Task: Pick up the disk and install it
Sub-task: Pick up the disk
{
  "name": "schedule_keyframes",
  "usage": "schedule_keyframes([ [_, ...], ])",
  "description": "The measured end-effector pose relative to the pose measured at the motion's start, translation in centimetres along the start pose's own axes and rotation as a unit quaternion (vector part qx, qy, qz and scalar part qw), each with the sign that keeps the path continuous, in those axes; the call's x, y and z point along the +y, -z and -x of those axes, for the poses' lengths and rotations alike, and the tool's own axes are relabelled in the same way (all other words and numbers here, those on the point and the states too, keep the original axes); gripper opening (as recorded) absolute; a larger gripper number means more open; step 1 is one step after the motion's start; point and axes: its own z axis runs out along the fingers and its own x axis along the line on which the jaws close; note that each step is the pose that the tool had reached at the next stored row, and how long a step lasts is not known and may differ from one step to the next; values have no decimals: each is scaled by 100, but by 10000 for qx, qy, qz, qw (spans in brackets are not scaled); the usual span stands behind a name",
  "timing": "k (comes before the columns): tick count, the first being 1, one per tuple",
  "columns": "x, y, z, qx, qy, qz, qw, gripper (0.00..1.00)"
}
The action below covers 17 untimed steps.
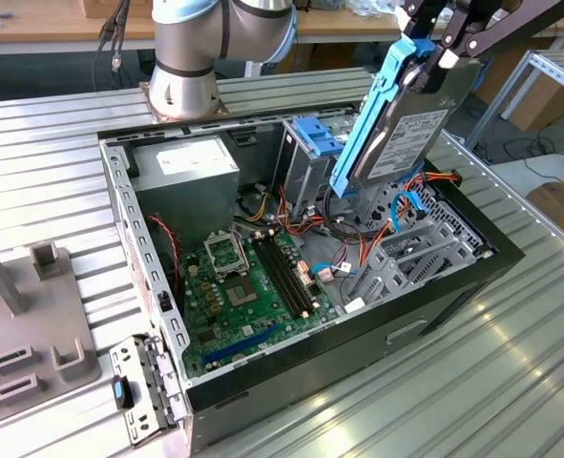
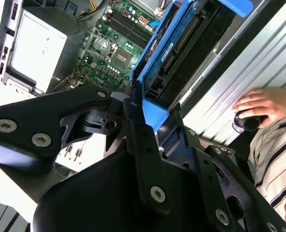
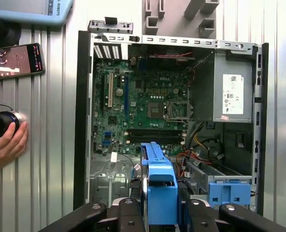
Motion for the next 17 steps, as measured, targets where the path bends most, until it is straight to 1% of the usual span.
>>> schedule_keyframes([
  [9, 0, 0, 0, 3, 0, 0, 10000, 36],
  [10, -15, 1, 0, 3, 0, 0, 10000, 36],
  [12, -76, 2, 0, 3, 0, 0, 10000, 36],
  [13, -122, 4, 1, 3, 0, 0, 10000, 36],
  [14, -134, 4, 1, 3, 0, 0, 10000, 36],
  [17, -142, 4, -6, 3, 1, 0, 10000, 36],
])
